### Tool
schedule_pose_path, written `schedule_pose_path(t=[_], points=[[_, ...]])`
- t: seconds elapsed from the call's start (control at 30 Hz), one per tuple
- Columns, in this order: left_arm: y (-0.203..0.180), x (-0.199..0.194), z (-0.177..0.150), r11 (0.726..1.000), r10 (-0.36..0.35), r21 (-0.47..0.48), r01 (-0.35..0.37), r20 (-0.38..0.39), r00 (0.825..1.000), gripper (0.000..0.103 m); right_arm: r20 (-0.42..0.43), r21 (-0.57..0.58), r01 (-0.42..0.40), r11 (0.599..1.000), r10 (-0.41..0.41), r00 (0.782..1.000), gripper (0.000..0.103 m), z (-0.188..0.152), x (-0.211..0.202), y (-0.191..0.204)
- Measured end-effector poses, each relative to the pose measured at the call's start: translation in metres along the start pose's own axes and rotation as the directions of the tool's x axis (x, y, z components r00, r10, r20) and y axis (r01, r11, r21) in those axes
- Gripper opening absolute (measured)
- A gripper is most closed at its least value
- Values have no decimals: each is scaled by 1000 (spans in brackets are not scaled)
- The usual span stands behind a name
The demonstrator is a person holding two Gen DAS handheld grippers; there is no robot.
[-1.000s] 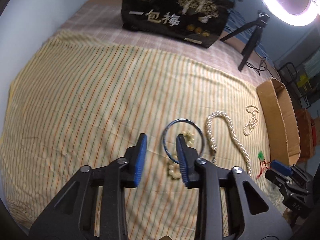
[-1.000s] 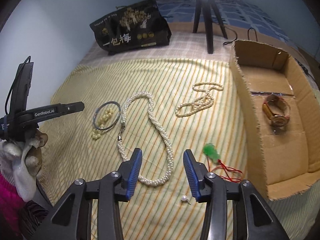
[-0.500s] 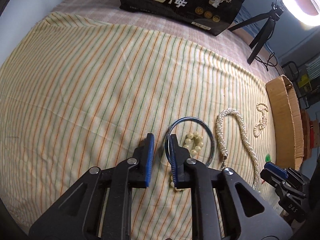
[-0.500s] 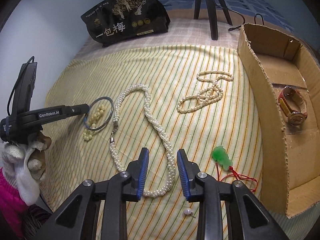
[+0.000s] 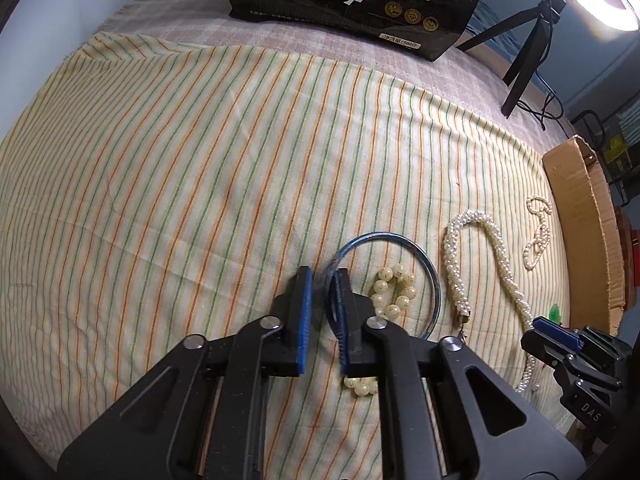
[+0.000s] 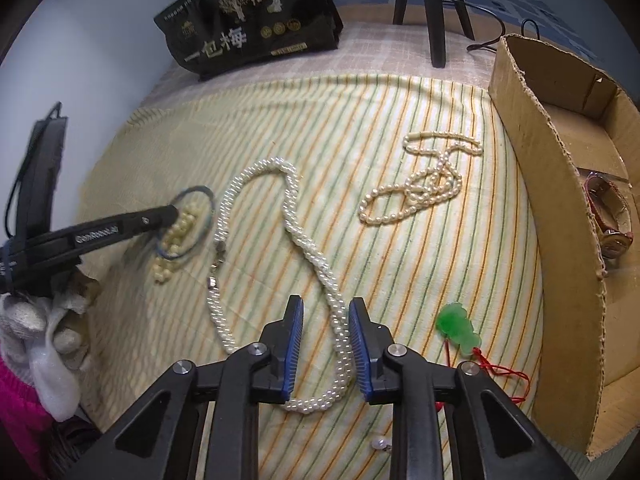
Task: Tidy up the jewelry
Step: 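Close the left tool on the blue bangle rim, then carry the bangle into the box while the right tool carries the braided pearl necklace there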
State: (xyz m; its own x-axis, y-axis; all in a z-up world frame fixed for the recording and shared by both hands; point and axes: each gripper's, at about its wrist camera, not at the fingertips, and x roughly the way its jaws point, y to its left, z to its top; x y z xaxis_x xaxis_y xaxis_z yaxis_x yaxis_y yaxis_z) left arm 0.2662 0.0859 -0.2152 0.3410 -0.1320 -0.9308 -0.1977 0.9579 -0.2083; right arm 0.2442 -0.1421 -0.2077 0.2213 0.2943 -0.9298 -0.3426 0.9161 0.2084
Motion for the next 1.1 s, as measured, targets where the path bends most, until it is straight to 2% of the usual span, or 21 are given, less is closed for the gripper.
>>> schedule_pose_path(t=[0.2,0.27,0.6,1.1], points=[[5,-1,0,1000,-4,-22,5,5,1000,2,-11,-18,32,999,-32,999,15,0,6,1],[7,-4,0,1000,-5,-30,5,9,1000,2,-7,-20,48,999,-48,999,6,0,7,1],[5,-30,-1,998,-44,-50,47,52,998,2,59,32,-20,999,18,998,5,1,-17,-3],[-17,-83,-2,993,-103,-32,109,147,984,1,180,41,-122,992,113,977,5,8,-74,11]])
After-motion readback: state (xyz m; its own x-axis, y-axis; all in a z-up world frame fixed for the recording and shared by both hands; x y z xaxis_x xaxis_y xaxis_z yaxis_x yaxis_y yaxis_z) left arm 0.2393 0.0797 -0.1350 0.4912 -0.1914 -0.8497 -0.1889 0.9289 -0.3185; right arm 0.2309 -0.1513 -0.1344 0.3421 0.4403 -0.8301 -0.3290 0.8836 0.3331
